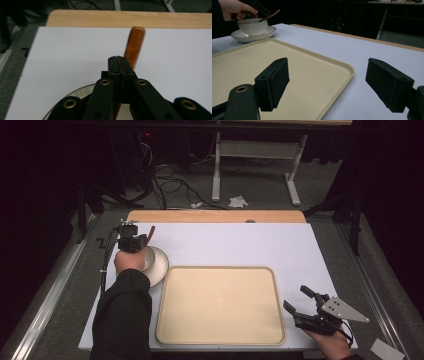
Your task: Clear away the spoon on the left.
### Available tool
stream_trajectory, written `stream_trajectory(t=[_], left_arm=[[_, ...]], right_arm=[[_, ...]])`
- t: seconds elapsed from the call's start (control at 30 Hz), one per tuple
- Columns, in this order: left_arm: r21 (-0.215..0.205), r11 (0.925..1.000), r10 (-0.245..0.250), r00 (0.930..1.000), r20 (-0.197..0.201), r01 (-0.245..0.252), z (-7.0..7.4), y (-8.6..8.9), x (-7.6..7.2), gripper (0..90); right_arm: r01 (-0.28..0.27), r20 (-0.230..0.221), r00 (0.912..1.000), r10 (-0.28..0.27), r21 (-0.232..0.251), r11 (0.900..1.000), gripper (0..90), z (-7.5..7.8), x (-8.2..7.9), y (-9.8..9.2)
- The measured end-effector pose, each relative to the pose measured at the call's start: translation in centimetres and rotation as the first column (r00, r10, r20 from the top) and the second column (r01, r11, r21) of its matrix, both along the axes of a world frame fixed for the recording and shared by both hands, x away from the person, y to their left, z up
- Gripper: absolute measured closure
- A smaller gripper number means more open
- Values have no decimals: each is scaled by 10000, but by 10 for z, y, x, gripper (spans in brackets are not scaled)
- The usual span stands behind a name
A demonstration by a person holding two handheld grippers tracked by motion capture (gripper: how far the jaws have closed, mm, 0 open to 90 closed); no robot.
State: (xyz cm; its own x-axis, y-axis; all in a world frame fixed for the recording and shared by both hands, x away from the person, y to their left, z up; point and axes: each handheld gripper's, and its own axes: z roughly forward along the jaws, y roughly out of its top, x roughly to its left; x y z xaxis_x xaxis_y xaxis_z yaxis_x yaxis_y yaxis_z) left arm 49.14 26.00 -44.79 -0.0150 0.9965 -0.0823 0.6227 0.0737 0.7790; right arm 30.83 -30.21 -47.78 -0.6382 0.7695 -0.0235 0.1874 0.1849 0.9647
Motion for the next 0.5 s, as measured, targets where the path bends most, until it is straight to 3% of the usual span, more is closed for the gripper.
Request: stream_trajectory(t=[0.17, 0.43, 0.5], left_arm=[[-277, 9993, -272, 9995, -141, 268, 0, -3, 1, 900], [-231, 9989, -420, 9987, -290, 414, -1, 1, 3, 900], [-436, 9954, -883, 9945, -565, 859, -4, 1, 6, 900]], right_arm=[[82, -84, 9999, -81, 98, 9999, 203, 0, -1, -2], [3, -60, 10000, -2, 146, 9999, 203, 1, -1, 0], [1, -105, 9999, 1, 136, 9999, 203, 0, 0, 0]])
